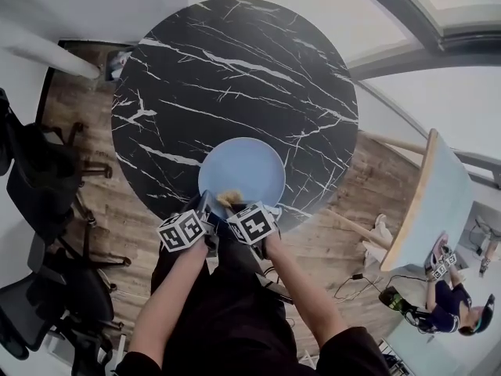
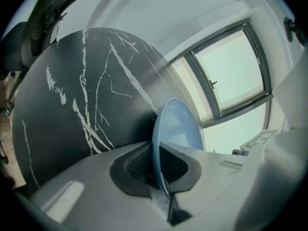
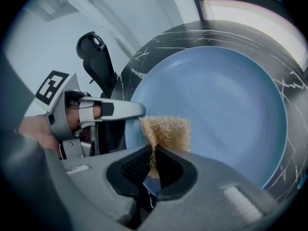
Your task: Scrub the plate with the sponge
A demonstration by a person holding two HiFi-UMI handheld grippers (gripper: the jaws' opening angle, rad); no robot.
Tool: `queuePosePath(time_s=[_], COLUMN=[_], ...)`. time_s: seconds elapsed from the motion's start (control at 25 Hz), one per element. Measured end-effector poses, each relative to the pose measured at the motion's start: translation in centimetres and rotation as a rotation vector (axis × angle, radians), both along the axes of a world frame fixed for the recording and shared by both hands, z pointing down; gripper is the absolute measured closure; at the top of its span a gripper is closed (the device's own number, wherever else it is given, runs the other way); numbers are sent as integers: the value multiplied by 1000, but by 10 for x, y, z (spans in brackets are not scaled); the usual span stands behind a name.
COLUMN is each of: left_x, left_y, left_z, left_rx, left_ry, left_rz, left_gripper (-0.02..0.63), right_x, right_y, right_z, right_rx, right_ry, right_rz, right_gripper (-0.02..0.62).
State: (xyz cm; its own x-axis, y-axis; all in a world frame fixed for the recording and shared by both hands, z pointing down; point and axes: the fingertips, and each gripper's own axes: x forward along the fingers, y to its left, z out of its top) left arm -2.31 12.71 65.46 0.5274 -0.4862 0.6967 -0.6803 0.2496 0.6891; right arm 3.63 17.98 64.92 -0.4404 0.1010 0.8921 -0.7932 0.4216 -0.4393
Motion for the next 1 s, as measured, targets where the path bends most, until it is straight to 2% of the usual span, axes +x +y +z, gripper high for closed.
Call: queuePosePath(time_s=[0.28,0.44,0.6,0.8,1.0], left_x=[2,3,5,6,6], left_y=[1,1,2,1,1], left_z=[-1,0,-1,-1,-1], left_rx=[0,-12,-5,-3,-15], left_ry=[14,15,7,7,15], left_rz=[47,90,145,173,189], left_gripper=[583,580,574,572,569], right_x=[40,72,91,111,119], right_y=[0,-14,-33,-56,-79], right_z=[1,1,3,1,4], right_rx=[-1,40,72,91,207], right_ry=[49,156,199,276,413], right_rz=[-27,-101,-164,-223,-379], right_gripper=[574,574,574,574,574])
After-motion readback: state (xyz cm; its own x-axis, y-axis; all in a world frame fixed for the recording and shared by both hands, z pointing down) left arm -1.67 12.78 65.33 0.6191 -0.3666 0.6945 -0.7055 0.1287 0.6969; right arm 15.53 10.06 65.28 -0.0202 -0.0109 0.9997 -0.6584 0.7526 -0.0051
